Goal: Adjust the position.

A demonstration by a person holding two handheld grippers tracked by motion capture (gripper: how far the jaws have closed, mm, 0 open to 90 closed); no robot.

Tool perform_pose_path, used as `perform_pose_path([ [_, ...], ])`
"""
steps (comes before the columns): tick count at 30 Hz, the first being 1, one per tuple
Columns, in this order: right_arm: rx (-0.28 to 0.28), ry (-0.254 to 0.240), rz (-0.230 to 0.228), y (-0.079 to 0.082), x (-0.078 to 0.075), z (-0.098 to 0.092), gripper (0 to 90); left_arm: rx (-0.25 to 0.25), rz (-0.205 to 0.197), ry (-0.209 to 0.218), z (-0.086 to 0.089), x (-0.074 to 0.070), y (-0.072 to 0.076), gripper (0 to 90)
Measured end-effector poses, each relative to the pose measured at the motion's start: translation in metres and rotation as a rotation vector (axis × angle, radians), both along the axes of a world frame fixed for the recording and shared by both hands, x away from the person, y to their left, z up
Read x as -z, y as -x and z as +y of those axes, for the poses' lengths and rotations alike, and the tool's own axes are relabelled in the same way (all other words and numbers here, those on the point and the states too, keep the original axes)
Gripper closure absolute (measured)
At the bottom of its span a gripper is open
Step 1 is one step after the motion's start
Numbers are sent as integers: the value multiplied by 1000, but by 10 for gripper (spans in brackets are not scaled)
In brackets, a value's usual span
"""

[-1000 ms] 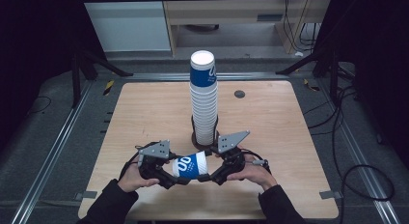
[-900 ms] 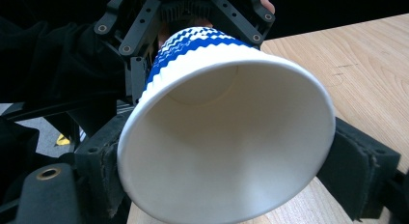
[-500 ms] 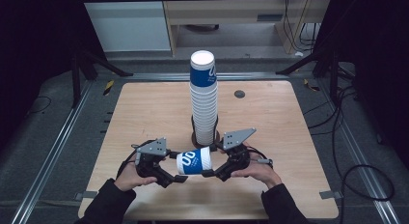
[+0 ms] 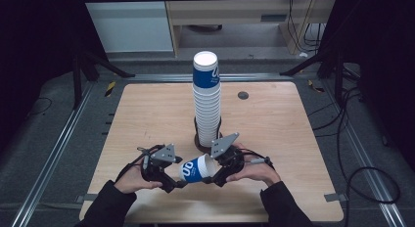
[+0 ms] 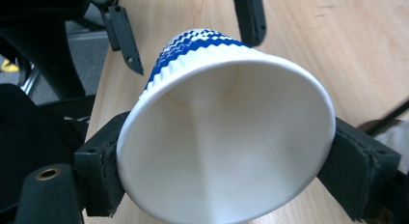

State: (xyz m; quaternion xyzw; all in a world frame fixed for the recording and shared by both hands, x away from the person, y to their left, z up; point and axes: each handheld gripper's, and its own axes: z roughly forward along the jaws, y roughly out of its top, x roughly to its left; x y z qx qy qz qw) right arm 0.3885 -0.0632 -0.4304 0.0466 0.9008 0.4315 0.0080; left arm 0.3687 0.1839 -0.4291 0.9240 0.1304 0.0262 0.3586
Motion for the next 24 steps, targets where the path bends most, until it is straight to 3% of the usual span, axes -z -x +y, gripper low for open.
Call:
perform_pose_path([
  [9,-53,43,6,1,3,20,156,60,25,-74,-11,10,4,162],
  [16,-91,48,12,3,2,29,156,71,42,-79,-12,11,5,261],
  [24,-88,46,22,3,1,28,141,70,44,-66,-11,10,5,267],
])
